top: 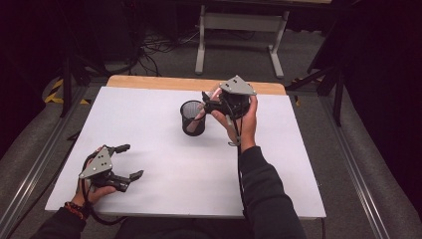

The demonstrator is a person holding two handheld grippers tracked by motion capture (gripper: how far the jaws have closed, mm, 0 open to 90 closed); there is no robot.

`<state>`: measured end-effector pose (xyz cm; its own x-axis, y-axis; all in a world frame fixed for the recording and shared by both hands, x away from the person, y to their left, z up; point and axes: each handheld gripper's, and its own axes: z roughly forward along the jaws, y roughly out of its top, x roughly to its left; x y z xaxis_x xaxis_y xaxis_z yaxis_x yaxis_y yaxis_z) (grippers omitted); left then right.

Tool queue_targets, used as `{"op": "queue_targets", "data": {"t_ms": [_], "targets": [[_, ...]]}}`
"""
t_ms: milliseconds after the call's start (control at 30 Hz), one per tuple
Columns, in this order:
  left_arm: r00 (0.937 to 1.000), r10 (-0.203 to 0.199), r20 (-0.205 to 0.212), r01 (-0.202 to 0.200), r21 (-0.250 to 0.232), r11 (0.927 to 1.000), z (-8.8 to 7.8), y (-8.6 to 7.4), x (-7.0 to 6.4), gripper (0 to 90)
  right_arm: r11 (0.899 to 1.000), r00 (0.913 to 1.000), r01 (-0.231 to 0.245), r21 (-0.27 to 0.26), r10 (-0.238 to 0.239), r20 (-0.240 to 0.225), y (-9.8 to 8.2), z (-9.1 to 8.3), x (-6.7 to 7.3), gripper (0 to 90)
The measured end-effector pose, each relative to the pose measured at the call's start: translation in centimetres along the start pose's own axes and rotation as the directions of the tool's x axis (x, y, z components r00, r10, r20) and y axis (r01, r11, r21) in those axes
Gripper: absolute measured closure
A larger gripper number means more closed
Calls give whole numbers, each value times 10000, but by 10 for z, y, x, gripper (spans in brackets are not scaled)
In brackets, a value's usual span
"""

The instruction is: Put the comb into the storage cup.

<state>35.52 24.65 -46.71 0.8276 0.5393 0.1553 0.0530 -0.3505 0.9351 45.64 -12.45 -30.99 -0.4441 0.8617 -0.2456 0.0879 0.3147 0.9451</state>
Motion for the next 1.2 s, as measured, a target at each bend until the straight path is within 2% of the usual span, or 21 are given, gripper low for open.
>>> {"op": "queue_targets", "data": {"t_ms": [467, 700, 1200], "targets": [[10000, 39, -11, -38, 107, 9999, 1, -1, 0, 52, 9986, 9990, 417, -327, -421, -118, -6, -19, 5, 107], [10000, 21, -83, -20, 141, 9999, 3, -1, 1, 51, 9954, 9964, 825, -490, -834, -164, -9, -28, 10, 107], [9999, 79, -79, -76, 286, 9996, 2, -2, 0, 52, 9957, 9961, 725, -579, -752, -458, -21, -47, 12, 109]]}}
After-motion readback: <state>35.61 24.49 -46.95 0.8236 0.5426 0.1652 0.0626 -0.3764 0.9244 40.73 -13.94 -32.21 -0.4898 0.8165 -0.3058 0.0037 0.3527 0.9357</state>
